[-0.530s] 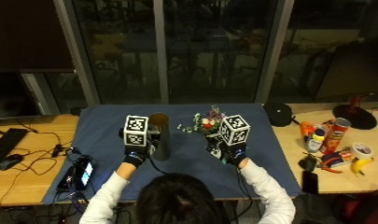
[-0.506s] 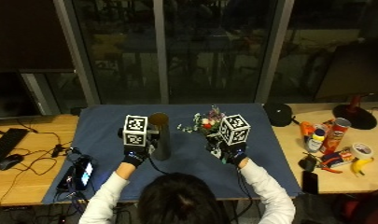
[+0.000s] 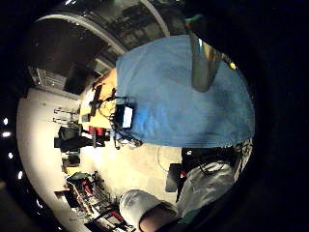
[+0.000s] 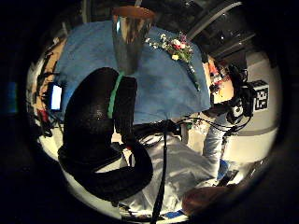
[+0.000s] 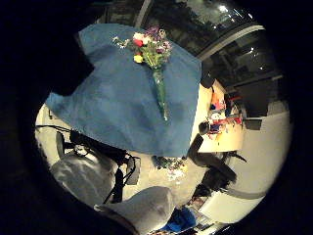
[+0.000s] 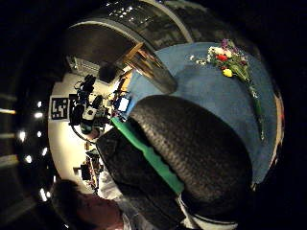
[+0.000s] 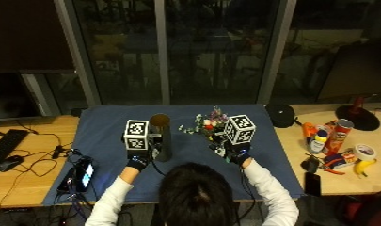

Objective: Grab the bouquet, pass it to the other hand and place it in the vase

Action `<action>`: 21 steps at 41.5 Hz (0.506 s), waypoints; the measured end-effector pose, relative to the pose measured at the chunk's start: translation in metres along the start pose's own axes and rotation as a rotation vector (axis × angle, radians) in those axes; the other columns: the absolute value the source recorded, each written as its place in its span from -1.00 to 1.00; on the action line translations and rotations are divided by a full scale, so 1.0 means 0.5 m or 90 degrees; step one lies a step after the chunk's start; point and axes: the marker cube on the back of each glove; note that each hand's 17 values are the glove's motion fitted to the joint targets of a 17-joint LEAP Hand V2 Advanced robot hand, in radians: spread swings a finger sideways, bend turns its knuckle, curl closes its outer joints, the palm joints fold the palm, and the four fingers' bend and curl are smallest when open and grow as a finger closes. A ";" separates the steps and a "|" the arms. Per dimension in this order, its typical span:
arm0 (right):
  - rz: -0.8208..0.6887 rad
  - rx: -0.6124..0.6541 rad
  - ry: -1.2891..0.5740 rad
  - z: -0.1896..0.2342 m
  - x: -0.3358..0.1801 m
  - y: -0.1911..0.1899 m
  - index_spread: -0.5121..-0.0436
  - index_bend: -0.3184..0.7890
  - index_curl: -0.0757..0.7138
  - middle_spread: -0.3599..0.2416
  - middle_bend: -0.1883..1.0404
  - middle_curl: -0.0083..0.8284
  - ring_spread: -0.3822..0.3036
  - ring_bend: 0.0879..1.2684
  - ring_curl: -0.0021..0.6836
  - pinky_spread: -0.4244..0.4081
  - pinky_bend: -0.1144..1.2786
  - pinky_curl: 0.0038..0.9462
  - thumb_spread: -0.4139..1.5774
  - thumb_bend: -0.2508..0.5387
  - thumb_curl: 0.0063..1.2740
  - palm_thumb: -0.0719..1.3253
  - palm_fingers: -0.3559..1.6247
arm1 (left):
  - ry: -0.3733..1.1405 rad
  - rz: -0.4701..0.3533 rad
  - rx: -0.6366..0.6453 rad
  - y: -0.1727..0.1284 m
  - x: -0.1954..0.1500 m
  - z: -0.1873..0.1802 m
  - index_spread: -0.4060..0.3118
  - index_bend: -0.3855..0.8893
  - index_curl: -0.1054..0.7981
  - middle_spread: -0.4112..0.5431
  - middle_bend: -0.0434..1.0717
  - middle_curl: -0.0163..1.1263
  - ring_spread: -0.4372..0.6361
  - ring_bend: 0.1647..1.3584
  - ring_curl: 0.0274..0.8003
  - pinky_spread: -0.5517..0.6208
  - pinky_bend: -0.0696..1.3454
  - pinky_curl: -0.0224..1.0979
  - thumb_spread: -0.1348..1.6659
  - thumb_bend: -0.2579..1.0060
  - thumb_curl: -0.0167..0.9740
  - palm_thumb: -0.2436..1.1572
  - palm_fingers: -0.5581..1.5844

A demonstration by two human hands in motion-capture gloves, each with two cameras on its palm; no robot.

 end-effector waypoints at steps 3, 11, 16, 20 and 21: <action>0.009 -0.029 0.025 0.005 0.005 0.005 -0.23 -0.24 -0.33 0.17 -0.32 -0.42 0.31 -0.63 -0.46 0.42 -0.31 -0.48 0.50 -0.39 -0.80 -0.69 -0.40 | 0.029 0.026 -0.016 0.007 0.019 0.038 0.12 -0.13 -0.23 0.46 -0.69 -0.72 0.29 -0.35 -0.45 0.39 -0.26 -0.48 0.47 -0.48 -0.57 -0.29 -0.23; 0.053 -0.063 0.063 -0.004 0.029 0.030 -0.11 -0.24 -0.34 0.21 -0.33 -0.35 0.38 -0.53 -0.37 0.49 -0.22 -0.40 0.50 -0.41 -0.75 -0.69 -0.35 | 0.027 0.099 0.030 0.022 0.077 0.082 0.24 -0.16 -0.18 0.59 -0.66 -0.69 0.45 -0.34 -0.43 0.52 -0.22 -0.43 0.51 -0.53 -0.52 -0.28 -0.35; 0.080 -0.087 0.037 -0.008 0.062 0.039 0.08 -0.27 -0.36 0.23 -0.33 -0.29 0.41 -0.44 -0.29 0.53 -0.14 -0.35 0.50 -0.38 -0.71 -0.62 -0.32 | 0.026 0.130 0.046 0.023 0.099 0.092 0.25 -0.14 -0.16 0.65 -0.66 -0.70 0.52 -0.34 -0.44 0.55 -0.18 -0.41 0.52 -0.55 -0.49 -0.26 -0.39; 0.135 -0.089 0.020 -0.015 0.107 0.028 0.21 -0.35 -0.41 0.23 -0.36 -0.27 0.40 -0.33 -0.21 0.54 0.00 -0.28 0.51 -0.39 -0.68 -0.58 -0.26 | 0.040 0.146 0.049 0.014 0.116 0.101 0.25 -0.14 -0.14 0.67 -0.65 -0.69 0.55 -0.32 -0.43 0.56 -0.17 -0.40 0.53 -0.57 -0.46 -0.26 -0.40; 0.152 -0.089 0.013 -0.015 0.123 0.022 0.22 -0.35 -0.43 0.23 -0.37 -0.27 0.40 -0.30 -0.19 0.53 0.02 -0.28 0.51 -0.39 -0.68 -0.58 -0.26 | 0.042 0.150 0.049 0.012 0.120 0.103 0.25 -0.14 -0.14 0.67 -0.65 -0.69 0.55 -0.32 -0.43 0.56 -0.16 -0.40 0.53 -0.58 -0.46 -0.25 -0.40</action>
